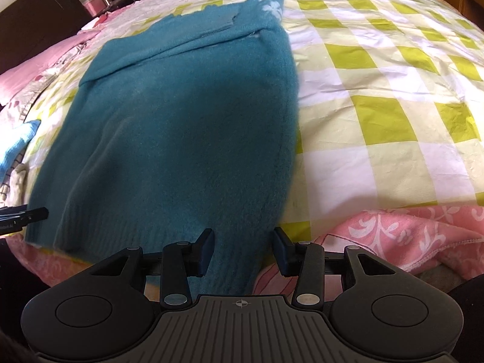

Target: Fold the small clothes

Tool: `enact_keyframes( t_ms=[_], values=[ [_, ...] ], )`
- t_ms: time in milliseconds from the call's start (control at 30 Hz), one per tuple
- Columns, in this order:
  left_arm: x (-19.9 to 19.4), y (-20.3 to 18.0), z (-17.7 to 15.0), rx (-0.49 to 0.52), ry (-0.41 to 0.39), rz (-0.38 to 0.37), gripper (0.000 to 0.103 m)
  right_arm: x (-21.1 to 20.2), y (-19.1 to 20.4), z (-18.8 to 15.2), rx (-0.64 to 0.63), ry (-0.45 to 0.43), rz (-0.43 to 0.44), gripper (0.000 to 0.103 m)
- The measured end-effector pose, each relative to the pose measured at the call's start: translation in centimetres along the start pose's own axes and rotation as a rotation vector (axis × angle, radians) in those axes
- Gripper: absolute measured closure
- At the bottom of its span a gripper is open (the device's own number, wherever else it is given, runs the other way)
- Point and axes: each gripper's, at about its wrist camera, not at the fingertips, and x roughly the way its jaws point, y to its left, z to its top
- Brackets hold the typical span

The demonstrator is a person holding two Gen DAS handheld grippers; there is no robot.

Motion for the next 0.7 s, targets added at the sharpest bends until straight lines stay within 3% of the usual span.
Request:
enact_keyframes(
  t_ms=[167, 500, 567, 633, 700],
  values=[
    [-0.2, -0.6, -0.2, 0.018, 0.008, 0.008, 0.047, 0.1, 0.0, 0.0, -0.001, 0.010, 0.017, 0.066],
    [0.5, -0.3, 0.4, -0.017, 0.019, -0.009, 0.050, 0.7, -0.8, 0.2, 0.080, 0.013, 0.069, 0.064],
    [0.4, -0.5, 0.4, -0.010, 0.015, -0.008, 0.051, 0.5, -0.8, 0.2, 0.081, 0.008, 0.085, 0.075],
    [0.1, -0.4, 0.5, -0.015, 0.008, -0.009, 0.064, 0.3, -1.1, 0.2, 0.094, 0.004, 0.115, 0.085],
    [-0.2, -0.1, 0.7, -0.034, -0.001, -0.010, 0.080, -0.2, -1.3, 0.1, 0.113, -0.017, 0.146, 0.088]
  ],
)
